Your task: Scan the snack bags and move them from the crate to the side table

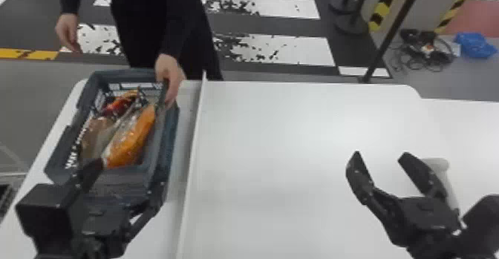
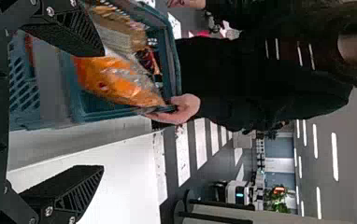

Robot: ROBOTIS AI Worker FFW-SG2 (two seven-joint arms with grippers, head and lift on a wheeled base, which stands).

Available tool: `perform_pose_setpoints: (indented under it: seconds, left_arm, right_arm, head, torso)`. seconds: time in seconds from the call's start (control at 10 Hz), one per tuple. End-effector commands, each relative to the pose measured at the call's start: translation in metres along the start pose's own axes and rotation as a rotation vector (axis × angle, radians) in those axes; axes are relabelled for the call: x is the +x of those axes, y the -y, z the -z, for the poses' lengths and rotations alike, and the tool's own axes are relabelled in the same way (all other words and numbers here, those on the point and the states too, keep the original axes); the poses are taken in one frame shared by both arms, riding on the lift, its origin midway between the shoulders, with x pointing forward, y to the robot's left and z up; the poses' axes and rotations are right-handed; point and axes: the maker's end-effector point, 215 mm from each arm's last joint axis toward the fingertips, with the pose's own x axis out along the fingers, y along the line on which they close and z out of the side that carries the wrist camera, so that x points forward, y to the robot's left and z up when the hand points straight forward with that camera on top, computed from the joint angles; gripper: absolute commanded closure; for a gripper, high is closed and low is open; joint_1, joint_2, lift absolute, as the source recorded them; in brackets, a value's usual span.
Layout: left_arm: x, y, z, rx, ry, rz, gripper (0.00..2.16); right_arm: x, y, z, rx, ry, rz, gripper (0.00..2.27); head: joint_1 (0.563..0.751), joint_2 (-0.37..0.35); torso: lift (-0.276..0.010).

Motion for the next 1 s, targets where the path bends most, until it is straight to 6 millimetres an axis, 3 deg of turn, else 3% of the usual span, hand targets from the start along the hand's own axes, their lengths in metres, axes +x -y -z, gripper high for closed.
perform_pose_setpoints:
  seconds: [0.0,0.5,0.9]
  left_arm:
    - [0.000,0.001,0.000,0.000,-0.001,0.004,0.15]
    - [0.004,-0.002,-0.003,0.000,0.008,0.003,0.14]
    - [0.027,-0.014,-0.006,0.009,0.017,-0.022,0.14]
  right_arm:
    - [0.000,0.000,0.001,0.000,-0.001,0.001,0.11]
    - [0.000,0.000,0.000,0.000,0.000,0.000,0.12]
    - [0.000,-0.002,0.002,0.003,-0.006,-0.002,0.12]
  head:
    - [0.695,-0.070]
    - [0.695,-0.072]
    - [0.695,-0.057]
  torso:
    - [-0.087]
    - [-0.087]
    - [-0.087]
